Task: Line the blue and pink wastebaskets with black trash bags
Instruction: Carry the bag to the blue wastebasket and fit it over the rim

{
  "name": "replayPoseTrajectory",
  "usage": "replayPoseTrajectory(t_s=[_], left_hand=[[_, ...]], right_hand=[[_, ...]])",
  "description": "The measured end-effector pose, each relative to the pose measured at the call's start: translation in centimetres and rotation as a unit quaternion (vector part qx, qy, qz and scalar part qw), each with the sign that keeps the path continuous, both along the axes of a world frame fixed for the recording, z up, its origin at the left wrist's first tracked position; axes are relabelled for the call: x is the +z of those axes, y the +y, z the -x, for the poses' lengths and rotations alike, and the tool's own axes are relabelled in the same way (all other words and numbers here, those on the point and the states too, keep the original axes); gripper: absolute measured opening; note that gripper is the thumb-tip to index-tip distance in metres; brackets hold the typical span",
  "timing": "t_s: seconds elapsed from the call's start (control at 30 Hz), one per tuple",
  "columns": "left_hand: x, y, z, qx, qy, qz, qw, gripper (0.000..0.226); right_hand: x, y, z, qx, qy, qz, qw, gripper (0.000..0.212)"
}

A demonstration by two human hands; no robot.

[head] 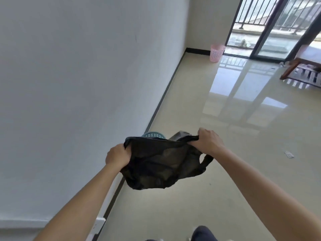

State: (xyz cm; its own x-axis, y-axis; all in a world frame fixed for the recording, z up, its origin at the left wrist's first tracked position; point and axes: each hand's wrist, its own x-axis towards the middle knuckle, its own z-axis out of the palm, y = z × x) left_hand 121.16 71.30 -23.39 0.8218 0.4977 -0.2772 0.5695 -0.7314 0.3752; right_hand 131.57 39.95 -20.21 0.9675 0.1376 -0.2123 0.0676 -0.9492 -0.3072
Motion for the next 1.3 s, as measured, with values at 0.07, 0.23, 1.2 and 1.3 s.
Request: replayPoseTrajectory(t_s=[0.07,0.23,1.2,1.3], left_hand=[[-1.1,0.0,-4.1,-0.006,-0.016,0.032,0.999,0.051],[-6.4,-0.2,-13.8,0.002,-0.009,0.100,0.995,0.023],[-28.5,3.8,-23.6,0.158,0.079,0.261,0.949,0.050],[-34.3,3.6,-24.5,0.177,0.042,0.265,0.947,0.047]], right_hand=[[-1.3,0.8,-3.7,0.016,0.007,-0.011,1.000,0.041],[-7.9,2.7,-14.7,0.047,0.098,-0.037,0.993,0.018],[-29.7,13.9,-28.4,0.018,0.322,-0.145,0.936,0.071],[-35.5,14.5,-29.6,0.054,0.325,-0.146,0.933,0.072]])
